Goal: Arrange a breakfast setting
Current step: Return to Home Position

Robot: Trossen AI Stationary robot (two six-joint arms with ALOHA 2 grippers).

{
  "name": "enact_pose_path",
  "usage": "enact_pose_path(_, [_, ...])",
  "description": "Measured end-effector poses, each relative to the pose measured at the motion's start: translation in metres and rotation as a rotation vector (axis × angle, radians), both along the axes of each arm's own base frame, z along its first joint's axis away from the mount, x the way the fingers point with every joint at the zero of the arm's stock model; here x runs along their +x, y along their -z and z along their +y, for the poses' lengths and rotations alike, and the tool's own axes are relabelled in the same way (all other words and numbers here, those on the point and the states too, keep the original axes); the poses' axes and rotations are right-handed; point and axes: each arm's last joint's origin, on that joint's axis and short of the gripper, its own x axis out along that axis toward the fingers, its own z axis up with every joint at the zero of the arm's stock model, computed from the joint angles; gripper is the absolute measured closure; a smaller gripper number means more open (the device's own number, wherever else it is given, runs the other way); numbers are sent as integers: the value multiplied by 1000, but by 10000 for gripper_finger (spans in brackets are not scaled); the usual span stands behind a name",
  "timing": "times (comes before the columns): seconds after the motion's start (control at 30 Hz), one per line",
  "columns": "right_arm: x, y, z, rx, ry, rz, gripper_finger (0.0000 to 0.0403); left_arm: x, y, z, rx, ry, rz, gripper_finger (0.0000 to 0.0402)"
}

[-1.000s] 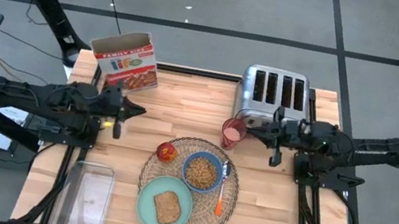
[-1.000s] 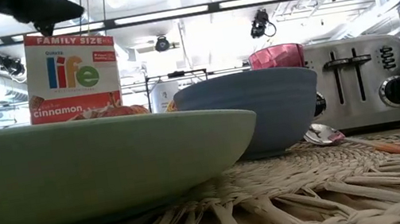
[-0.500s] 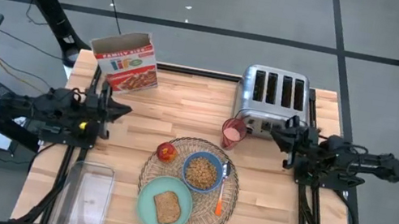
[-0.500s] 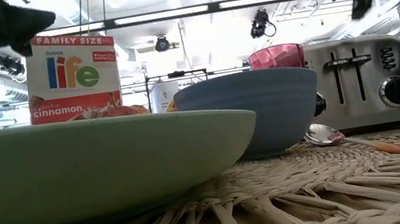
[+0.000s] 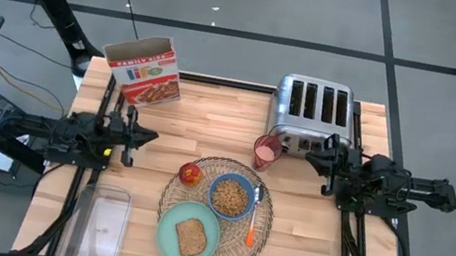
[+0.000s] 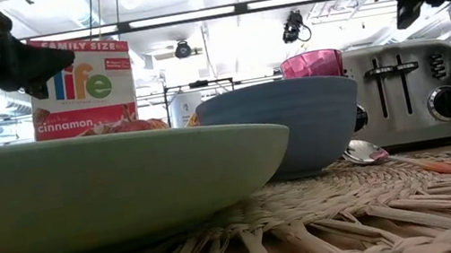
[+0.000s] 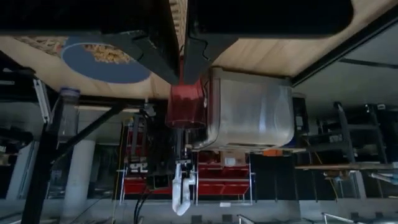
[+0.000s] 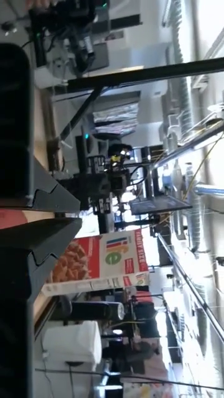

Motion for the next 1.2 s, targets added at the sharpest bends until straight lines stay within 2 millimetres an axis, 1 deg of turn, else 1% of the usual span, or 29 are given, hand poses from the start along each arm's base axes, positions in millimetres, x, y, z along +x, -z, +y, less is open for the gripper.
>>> enact_pose_path(0.13, [1, 3, 0, -33, 13, 33, 368, 1, 4, 0, 7, 8, 45, 374])
enact_pose_path(0.23, [2, 7, 0, -40, 17, 77, 369, 2, 6, -1, 47, 14, 78, 374])
enact_pose_path(0.47, [4, 19, 0, -95, -3, 210, 367, 3, 7, -1, 75, 11, 88, 374])
enact_pose_path(0.6, [4, 21, -2, -142, 74, 243, 367, 3, 6, -1, 75, 10, 81, 374])
enact_pose_path(0.67, [4, 22, -3, -155, 133, 254, 366, 3, 6, -1, 74, 9, 77, 374])
enact_pose_path(0.77, [4, 22, -4, -154, 152, 261, 367, 3, 6, -1, 75, 8, 77, 374])
enact_pose_path(1.2, [4, 21, -3, -154, 124, 242, 368, 3, 5, -1, 74, 9, 67, 374])
